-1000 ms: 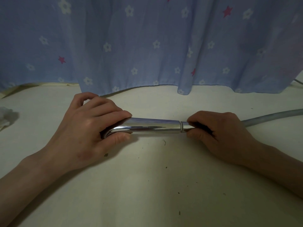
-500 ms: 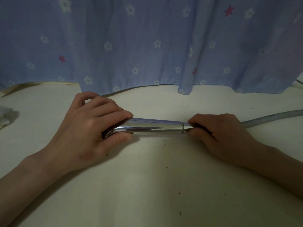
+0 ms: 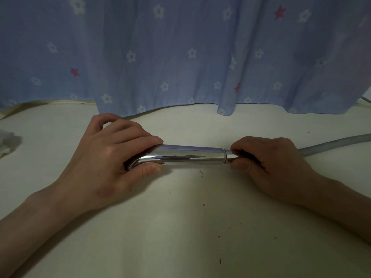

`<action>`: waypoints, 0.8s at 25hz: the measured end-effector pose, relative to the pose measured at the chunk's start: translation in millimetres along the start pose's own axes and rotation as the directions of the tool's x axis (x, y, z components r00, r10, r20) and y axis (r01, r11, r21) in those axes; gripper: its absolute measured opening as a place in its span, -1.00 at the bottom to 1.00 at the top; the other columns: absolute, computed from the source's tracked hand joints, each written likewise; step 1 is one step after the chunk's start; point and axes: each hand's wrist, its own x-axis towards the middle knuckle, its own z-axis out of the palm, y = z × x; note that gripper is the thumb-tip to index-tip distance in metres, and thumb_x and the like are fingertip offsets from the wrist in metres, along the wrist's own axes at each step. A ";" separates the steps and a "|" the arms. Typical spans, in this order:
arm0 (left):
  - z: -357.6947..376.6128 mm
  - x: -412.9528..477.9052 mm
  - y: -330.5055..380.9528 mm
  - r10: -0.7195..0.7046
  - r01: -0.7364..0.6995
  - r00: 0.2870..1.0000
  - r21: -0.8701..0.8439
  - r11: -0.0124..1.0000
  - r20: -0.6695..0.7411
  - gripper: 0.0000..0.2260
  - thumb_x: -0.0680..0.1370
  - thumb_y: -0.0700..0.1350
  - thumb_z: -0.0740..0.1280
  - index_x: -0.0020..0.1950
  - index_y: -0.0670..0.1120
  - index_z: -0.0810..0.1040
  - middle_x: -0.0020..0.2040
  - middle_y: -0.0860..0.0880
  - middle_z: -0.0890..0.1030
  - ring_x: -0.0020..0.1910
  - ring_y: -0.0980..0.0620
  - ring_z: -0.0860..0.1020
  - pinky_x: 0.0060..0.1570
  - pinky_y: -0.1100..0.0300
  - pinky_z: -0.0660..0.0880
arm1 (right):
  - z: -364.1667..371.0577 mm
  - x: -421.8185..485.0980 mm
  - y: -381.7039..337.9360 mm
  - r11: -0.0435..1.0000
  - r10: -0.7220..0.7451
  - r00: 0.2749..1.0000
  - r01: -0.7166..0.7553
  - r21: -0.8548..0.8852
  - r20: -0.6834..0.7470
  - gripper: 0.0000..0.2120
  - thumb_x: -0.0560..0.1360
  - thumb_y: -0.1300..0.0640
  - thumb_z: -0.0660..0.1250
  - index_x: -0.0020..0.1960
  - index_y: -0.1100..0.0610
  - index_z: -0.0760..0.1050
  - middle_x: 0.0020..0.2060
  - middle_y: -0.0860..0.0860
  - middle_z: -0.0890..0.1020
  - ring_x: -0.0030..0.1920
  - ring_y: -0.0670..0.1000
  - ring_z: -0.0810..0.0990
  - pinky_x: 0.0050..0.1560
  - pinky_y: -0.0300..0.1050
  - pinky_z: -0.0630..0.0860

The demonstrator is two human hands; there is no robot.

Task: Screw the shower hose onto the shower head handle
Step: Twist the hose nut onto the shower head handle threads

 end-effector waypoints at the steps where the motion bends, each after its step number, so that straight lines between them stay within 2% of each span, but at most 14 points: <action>1: -0.1 0.0 0.0 0.001 -0.001 1.000 0.003 1.000 0.000 -0.59 0.56 0.21 0.22 0.17 -0.04 0.64 0.02 0.07 0.67 0.04 -0.03 0.60 0.21 -0.09 0.32 | 0.7 0.5 -0.3 1.000 0.006 1.000 -0.006 -0.005 0.006 -0.66 0.48 -0.13 0.12 -0.12 0.11 0.50 -0.38 -0.02 0.58 -0.47 -0.03 0.45 -0.42 -0.14 0.42; 5: 0.3 -0.1 -0.1 0.000 0.000 1.000 0.016 1.000 0.005 -0.61 0.56 0.21 0.22 0.17 -0.03 0.62 0.01 0.09 0.66 0.05 -0.02 0.58 0.21 -0.06 0.30 | 1.8 1.8 -2.4 1.000 0.029 1.000 -0.029 0.002 0.012 -0.68 0.43 -0.15 0.23 -0.08 0.11 0.50 -0.33 -0.04 0.57 -0.43 -0.06 0.45 -0.39 -0.23 0.37; 8: 0.7 -0.6 0.7 0.003 -0.003 1.000 0.010 1.000 -0.011 -0.62 0.57 0.21 0.22 0.16 -0.02 0.62 0.00 0.10 0.65 0.05 -0.01 0.58 0.22 -0.05 0.29 | 3.2 1.6 -6.2 0.999 -0.012 1.000 0.014 -0.044 0.027 -0.64 0.47 -0.11 0.13 -0.10 0.16 0.52 -0.33 0.03 0.59 -0.44 -0.01 0.46 -0.38 -0.17 0.36; 11: 2.0 -2.4 3.8 0.044 -0.040 0.997 0.067 0.997 -0.062 -0.62 0.57 0.18 0.25 0.14 -0.06 0.64 0.00 0.05 0.68 0.04 -0.06 0.60 0.21 -0.09 0.32 | 2.8 0.8 -7.6 1.000 -0.018 0.999 0.019 -0.013 0.026 -0.65 0.49 -0.06 0.11 -0.12 0.17 0.53 -0.36 0.01 0.57 -0.45 -0.04 0.42 -0.39 -0.19 0.32; 17: 3.6 -4.8 10.1 0.116 -0.090 0.984 0.182 0.979 -0.136 -0.65 0.59 0.15 0.27 0.11 -0.08 0.67 -0.03 0.01 0.70 0.02 -0.09 0.65 0.22 -0.18 0.35 | -0.4 -1.5 -5.4 0.986 0.092 0.994 -0.098 0.134 0.050 -0.72 0.49 -0.07 0.16 -0.16 0.06 0.56 -0.45 -0.10 0.54 -0.45 -0.11 0.48 -0.42 -0.15 0.38; 20: 3.8 -2.5 9.7 0.101 -0.077 0.986 0.174 0.982 -0.131 -0.64 0.60 0.15 0.25 0.12 -0.08 0.67 -0.02 0.01 0.70 0.02 -0.10 0.65 0.22 -0.17 0.34 | 0.9 0.0 -3.6 0.985 0.105 0.993 -0.110 0.131 0.048 -0.76 0.49 -0.05 0.16 -0.14 0.05 0.53 -0.42 -0.11 0.53 -0.42 -0.13 0.48 -0.41 -0.15 0.37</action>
